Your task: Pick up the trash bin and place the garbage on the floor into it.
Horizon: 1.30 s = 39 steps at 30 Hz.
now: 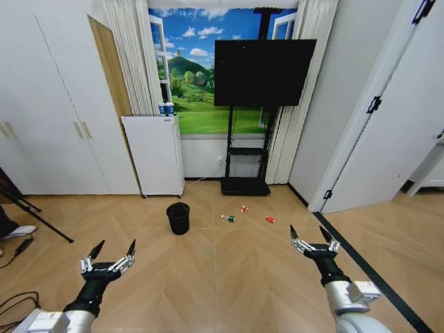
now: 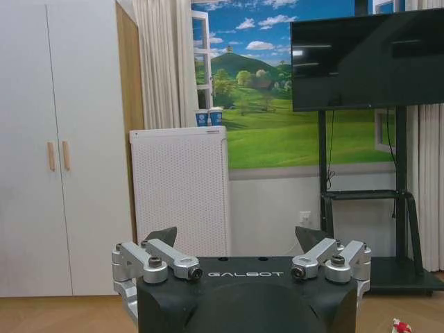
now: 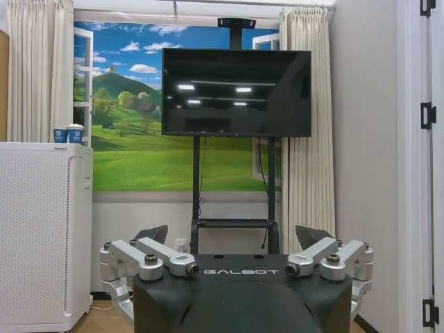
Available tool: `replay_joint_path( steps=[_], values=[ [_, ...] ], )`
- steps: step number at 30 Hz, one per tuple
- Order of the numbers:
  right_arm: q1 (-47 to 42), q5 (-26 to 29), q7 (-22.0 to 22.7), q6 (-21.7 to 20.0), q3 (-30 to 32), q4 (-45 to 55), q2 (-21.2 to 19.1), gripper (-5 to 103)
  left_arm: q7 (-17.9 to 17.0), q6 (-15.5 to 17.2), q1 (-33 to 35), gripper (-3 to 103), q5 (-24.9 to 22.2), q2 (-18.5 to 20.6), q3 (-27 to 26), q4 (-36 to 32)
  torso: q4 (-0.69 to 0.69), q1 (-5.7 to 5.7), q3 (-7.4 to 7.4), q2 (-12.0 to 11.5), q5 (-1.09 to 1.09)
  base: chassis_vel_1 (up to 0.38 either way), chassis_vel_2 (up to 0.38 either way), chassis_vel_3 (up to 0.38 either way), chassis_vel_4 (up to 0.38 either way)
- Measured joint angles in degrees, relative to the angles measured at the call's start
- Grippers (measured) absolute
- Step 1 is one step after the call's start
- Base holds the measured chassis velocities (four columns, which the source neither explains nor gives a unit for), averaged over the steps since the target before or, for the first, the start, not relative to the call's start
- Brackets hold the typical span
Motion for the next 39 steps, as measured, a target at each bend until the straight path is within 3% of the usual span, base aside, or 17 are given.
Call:
replay_joint_path(
  steps=[6,9,18,36,39],
  values=[
    [0.0,0.7,0.0,0.0,0.1,0.0,0.0,100,0.1,0.0,0.2,96,0.0,-0.1,-0.1,-0.2,0.00,-0.01,0.00,0.0,0.00,0.000,0.000,0.000,0.000],
    [0.0,1.1,0.2,0.0,0.0,0.0,0.0,100,0.2,-0.1,0.3,91,0.0,-0.2,-0.1,-0.3,0.00,-0.01,-0.01,0.0,0.00,-0.072,0.058,0.069,-0.063],
    [0.0,1.5,0.2,0.1,0.0,-0.4,-0.2,100,0.6,-0.2,0.5,97,0.3,-0.3,-0.1,-0.3,-0.01,-0.01,0.00,0.0,-0.01,-0.151,0.144,0.168,-0.173],
    [0.2,1.6,0.2,0.2,-0.2,-0.9,-0.2,100,0.8,-0.3,0.6,94,0.4,-0.4,-0.3,-0.1,0.02,0.03,0.02,0.0,0.05,-0.301,0.308,0.304,-0.312],
    [0.2,1.4,0.2,0.3,-0.2,-0.9,-0.1,100,0.8,-0.3,0.6,94,0.4,-0.4,-0.3,-0.1,-0.02,0.00,0.00,0.0,-0.03,-0.364,0.373,0.365,-0.358]
  ],
)
